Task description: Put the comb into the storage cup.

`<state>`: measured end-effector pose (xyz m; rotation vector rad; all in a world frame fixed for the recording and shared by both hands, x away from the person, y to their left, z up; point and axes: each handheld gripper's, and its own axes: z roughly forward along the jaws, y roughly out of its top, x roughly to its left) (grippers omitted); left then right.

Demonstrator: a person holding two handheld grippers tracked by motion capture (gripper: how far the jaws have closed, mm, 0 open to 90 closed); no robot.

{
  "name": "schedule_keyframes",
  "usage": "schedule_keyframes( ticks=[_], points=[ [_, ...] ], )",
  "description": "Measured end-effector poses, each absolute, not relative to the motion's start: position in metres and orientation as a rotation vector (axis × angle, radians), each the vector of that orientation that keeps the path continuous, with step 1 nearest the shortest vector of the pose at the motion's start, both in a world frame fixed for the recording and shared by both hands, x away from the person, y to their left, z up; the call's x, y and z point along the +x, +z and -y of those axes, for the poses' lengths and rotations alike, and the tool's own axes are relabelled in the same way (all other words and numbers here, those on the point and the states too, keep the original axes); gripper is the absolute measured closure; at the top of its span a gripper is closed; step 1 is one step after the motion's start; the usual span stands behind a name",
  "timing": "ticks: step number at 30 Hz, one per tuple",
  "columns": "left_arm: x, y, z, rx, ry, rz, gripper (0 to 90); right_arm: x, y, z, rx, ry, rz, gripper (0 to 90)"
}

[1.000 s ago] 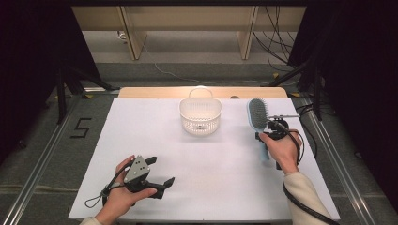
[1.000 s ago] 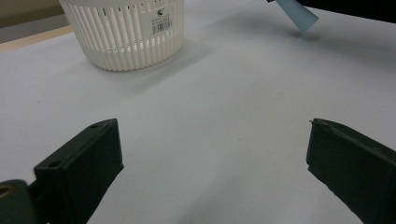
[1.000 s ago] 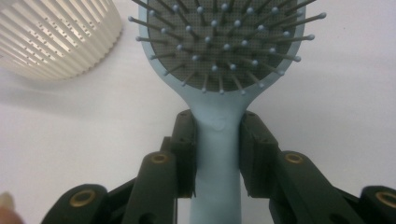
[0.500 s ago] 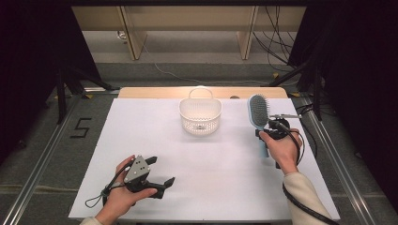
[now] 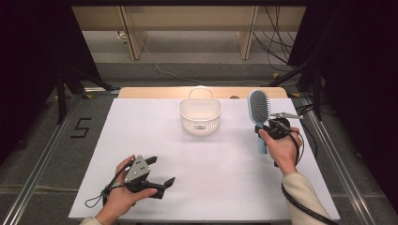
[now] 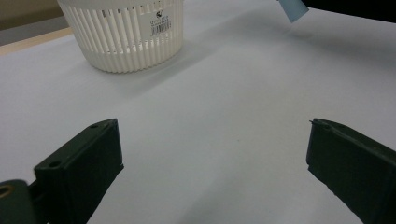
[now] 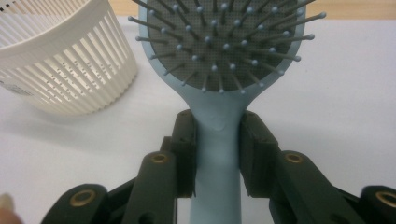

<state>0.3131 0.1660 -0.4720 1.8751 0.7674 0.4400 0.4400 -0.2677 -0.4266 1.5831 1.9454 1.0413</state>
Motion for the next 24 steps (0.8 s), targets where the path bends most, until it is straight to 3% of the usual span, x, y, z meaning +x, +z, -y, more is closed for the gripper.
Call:
schedule_keyframes(
  ticks=[24],
  points=[
    [0.3132, -0.4716, -0.1653, 1.875, 0.437, -0.764, 3.1, 0.4398, -0.4231, 0.2582, 1.477, 1.080, -1.940, 70.4]
  ],
)
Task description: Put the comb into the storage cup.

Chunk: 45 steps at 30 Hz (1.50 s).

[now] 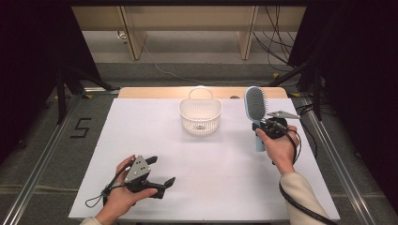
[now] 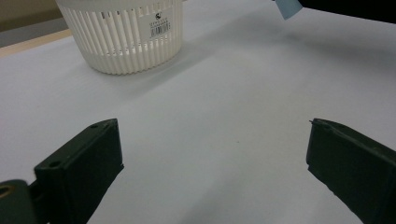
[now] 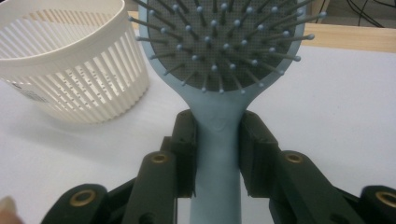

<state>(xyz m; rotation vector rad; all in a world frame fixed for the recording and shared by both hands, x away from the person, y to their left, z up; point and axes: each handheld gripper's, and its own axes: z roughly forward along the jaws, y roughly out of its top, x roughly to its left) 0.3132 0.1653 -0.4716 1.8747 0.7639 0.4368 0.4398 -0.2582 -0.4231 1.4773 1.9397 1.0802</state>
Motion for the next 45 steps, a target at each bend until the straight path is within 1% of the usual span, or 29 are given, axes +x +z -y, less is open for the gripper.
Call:
schedule_keyframes(
  ticks=[45],
  points=[
    [0.313, -0.471, -0.166, 1.872, 0.434, -0.760, 3.1, 0.441, -0.415, 0.244, 1.417, 1.142, -1.910, 70.4]
  ],
)
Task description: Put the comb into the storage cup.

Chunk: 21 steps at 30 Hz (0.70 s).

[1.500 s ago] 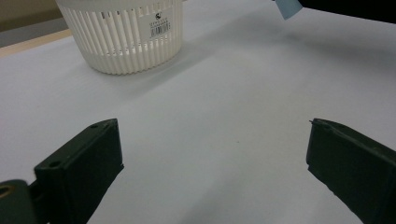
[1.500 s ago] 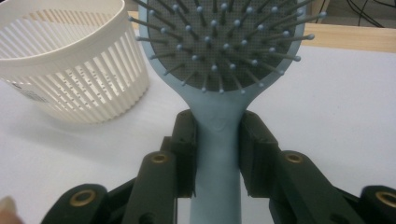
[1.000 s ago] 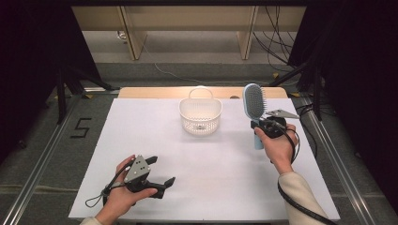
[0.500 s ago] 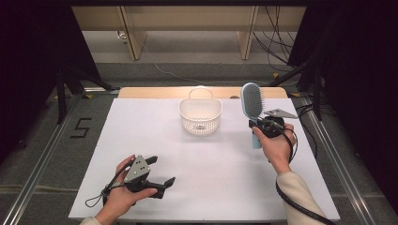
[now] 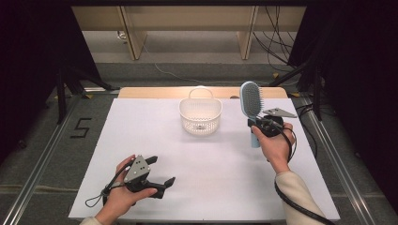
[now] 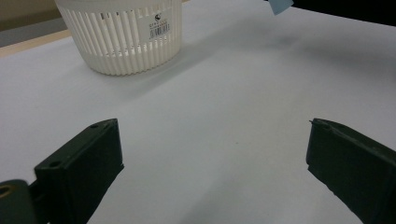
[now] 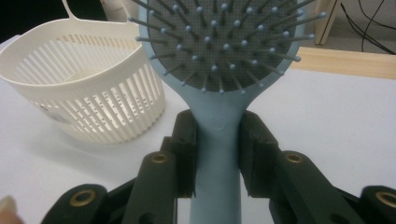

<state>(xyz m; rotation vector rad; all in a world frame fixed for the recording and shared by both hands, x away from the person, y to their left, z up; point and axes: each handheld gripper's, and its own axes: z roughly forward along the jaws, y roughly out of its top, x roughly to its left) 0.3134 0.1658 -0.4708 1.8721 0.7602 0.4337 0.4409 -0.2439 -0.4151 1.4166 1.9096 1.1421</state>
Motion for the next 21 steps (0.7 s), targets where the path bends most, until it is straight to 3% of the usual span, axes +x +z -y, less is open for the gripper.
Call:
schedule_keyframes(
  ticks=[21],
  points=[
    [0.3134, -0.4707, -0.1657, 1.870, 0.431, -0.761, 3.2, 0.4415, -0.4113, 0.2402, 1.408, 1.171, -1.889, 70.3]
  ],
)
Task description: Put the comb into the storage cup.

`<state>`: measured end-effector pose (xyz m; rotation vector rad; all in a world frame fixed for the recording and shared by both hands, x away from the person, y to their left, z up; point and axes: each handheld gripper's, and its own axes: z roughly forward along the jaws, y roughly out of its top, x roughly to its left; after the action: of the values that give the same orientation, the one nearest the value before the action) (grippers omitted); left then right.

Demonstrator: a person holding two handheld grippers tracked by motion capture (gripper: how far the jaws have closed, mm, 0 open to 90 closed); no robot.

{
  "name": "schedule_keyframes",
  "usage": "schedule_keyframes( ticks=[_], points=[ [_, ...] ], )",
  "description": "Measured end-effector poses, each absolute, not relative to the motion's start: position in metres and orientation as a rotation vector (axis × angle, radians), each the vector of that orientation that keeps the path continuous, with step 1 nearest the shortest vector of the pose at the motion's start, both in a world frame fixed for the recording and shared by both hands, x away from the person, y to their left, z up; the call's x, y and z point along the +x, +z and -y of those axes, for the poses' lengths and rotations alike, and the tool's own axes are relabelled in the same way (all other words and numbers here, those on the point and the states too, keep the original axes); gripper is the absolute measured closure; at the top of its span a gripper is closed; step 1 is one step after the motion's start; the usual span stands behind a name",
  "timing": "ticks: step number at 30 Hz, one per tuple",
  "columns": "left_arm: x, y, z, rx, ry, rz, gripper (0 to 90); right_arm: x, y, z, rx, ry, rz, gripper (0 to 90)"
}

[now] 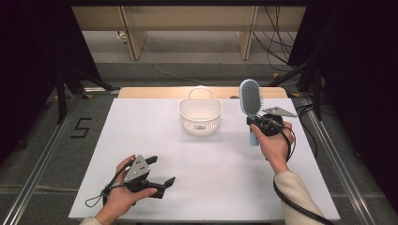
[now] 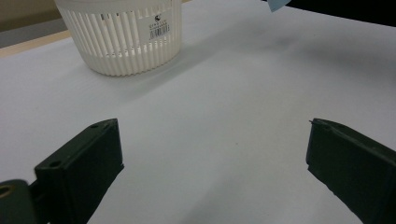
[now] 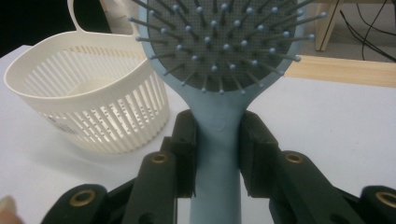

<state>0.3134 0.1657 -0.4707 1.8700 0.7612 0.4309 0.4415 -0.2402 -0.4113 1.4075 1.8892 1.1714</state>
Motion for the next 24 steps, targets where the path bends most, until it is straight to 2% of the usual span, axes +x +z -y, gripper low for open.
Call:
schedule_keyframes(
  ticks=[24],
  points=[
    [0.314, -0.471, -0.166, 1.868, 0.431, -0.763, 3.3, 0.444, -0.407, 0.230, 1.360, 1.179, -1.911, 70.4]
  ],
)
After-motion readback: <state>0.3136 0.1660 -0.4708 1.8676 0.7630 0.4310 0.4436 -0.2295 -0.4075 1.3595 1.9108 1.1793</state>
